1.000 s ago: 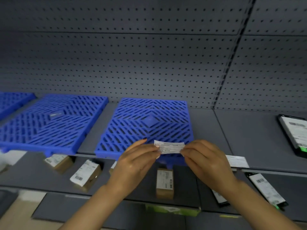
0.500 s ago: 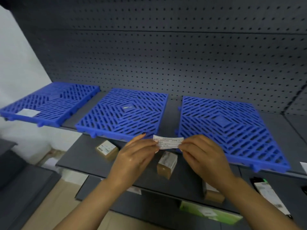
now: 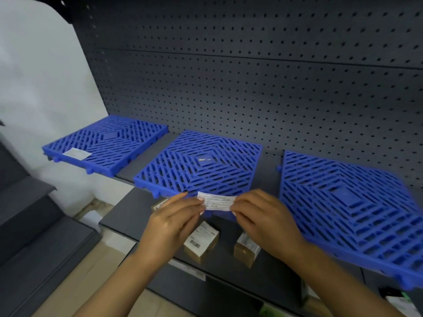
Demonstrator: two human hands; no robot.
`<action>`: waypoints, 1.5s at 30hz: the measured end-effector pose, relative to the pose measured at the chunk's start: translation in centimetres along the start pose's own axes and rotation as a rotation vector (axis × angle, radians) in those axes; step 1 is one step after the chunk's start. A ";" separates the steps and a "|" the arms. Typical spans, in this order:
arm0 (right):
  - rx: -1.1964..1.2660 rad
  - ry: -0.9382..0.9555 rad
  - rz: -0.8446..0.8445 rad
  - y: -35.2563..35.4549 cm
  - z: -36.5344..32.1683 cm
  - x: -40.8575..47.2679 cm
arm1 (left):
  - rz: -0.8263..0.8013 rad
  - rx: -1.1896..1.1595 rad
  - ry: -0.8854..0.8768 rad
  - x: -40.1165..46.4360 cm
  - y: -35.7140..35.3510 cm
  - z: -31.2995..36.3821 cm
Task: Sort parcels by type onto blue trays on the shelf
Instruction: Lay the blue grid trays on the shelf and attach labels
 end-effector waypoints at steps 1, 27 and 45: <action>0.019 -0.015 -0.026 -0.8 0.0 0.3 | -0.002 -0.001 0.013 -0.3 0.1 -0.6; -0.058 -0.456 -0.038 -11.2 -1.6 4.4 | -0.178 -0.231 -0.121 -0.1 -2.5 -14.6; -0.263 -0.490 -0.021 -5.5 -2.0 1.3 | -0.335 -0.283 -0.133 2.5 -3.0 -11.5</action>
Point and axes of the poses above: each hand's wrist, its own x-axis towards the middle knuckle, its own y-axis out of the back of the hand, z = x × y, the point moved 9 cm from there along x, towards the middle knuckle
